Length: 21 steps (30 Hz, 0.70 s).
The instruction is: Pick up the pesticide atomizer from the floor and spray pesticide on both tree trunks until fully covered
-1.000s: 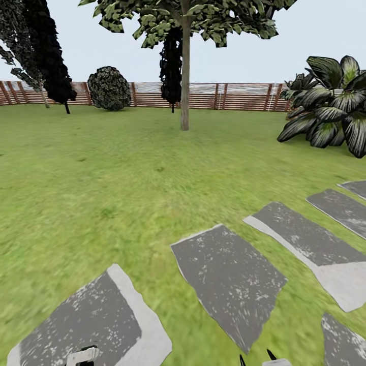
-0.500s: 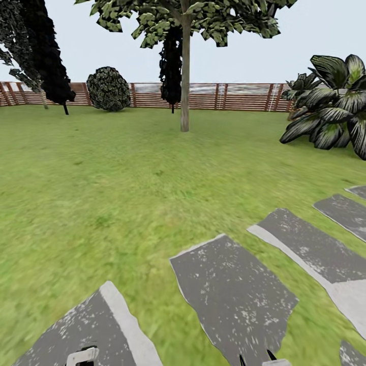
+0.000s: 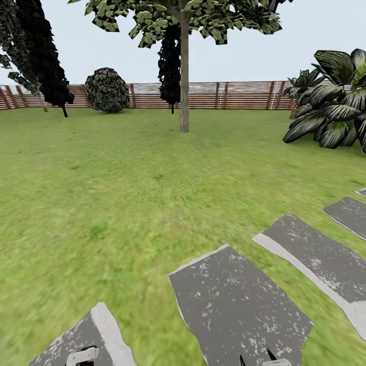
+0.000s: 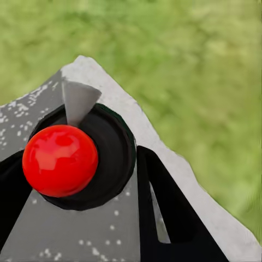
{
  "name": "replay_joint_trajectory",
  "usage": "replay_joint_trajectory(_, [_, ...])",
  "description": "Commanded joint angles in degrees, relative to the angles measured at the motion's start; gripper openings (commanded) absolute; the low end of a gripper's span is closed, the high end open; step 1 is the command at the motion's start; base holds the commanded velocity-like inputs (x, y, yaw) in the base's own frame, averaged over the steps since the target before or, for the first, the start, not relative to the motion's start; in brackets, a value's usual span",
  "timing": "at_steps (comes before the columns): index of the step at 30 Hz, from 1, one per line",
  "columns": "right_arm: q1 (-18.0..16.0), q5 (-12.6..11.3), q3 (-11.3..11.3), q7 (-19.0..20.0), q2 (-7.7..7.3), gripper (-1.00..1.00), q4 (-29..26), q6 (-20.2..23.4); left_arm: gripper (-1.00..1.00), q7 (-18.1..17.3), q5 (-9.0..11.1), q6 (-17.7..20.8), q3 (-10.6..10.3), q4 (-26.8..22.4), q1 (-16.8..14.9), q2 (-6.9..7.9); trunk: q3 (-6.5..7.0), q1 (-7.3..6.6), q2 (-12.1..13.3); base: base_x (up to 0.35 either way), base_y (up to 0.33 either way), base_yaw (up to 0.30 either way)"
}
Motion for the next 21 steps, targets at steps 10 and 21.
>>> replay_joint_trajectory(10, [0.0,-0.1,0.3,0.0,-0.03,1.0,0.0,-0.1,-1.0,-0.2,0.6,-0.2,-0.3,0.1,0.0,0.05,-0.05,0.03,0.0,0.34,0.0,0.0])
replay_joint_trajectory(21, [0.0,-0.1,0.2,0.0,-0.03,1.0,0.0,-0.2,-1.0,-0.2,0.6,-0.2,-0.3,0.1,0.0,0.05,-0.05,0.03,0.0,0.34,0.0,0.0])
